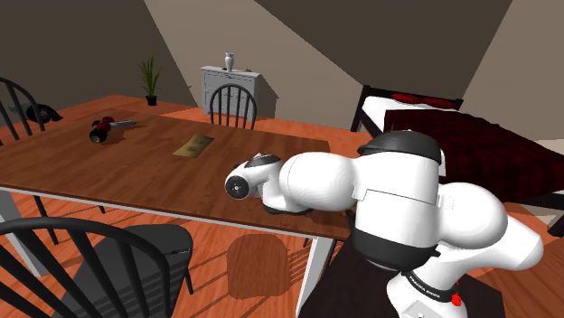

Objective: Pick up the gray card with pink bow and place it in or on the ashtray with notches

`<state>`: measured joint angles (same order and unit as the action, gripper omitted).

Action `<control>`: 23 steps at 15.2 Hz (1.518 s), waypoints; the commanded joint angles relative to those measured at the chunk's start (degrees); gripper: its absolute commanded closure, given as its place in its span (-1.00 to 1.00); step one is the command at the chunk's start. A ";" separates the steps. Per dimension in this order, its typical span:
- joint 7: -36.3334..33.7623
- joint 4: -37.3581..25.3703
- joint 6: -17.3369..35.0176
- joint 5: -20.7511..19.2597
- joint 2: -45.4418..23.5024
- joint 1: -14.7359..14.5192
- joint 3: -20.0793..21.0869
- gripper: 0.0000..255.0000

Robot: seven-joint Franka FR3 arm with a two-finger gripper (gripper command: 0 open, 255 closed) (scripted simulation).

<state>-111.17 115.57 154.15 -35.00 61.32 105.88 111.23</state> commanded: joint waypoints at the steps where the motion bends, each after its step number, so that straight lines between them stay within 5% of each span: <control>1: 0.78 0.36 -0.32 -0.26 -1.05 -0.53 -0.76 1.00; 13: 5.66 1.26 -2.80 -1.52 -6.98 -3.49 -5.18 1.00; 23: 2.13 17.54 14.90 -10.42 -5.71 -6.30 -18.68 1.00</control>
<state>-108.39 131.34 166.53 -44.39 54.86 99.56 93.96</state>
